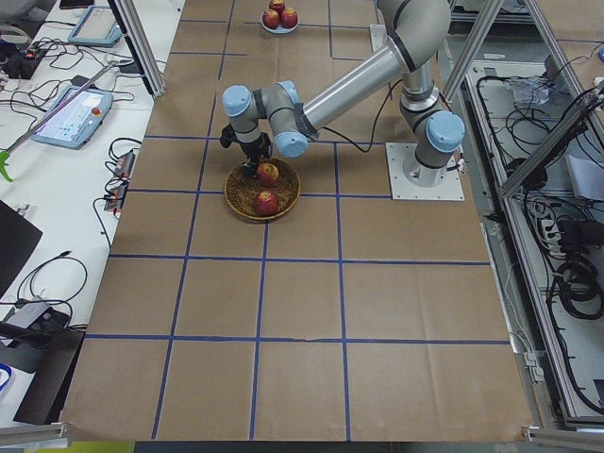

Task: Transfer apple from basket to plate
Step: 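Lower the left gripper into the basket and grasp the yellow-red apple, then lift the apple with the left gripper and carry it toward the table center, then open the left gripper to set the apple on the table and withdraw, then move the right gripper over the apple and grasp it while the left arm retracts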

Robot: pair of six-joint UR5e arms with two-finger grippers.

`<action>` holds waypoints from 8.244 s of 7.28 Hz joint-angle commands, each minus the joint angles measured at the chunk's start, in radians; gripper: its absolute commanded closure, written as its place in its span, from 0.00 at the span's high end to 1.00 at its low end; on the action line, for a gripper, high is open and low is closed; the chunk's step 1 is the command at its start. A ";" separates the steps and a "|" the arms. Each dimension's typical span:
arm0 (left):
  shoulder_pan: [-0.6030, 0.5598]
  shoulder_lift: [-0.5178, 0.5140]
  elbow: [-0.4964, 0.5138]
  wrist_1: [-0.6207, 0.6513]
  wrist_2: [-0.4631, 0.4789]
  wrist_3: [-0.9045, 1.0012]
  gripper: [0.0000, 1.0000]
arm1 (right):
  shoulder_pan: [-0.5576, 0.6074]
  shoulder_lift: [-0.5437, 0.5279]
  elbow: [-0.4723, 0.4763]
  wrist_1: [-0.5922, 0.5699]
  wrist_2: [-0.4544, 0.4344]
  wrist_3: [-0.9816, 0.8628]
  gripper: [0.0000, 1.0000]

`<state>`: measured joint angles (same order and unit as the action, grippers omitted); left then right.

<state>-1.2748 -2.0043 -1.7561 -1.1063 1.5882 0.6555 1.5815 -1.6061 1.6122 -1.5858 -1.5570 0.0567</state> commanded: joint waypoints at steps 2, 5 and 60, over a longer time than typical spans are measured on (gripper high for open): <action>0.002 -0.021 -0.005 0.000 0.006 -0.002 0.99 | 0.000 0.000 0.000 0.000 0.000 0.000 1.00; 0.003 -0.025 -0.005 0.000 0.073 -0.004 0.99 | 0.000 0.000 0.000 0.001 0.000 0.000 1.00; -0.308 0.401 0.090 -0.244 0.017 -0.461 0.99 | 0.333 0.351 -0.156 -0.245 -0.044 0.351 1.00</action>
<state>-1.5863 -1.6209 -1.6546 -1.3483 1.5106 0.1736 1.8715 -1.3047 1.4537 -1.7846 -1.5938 0.3788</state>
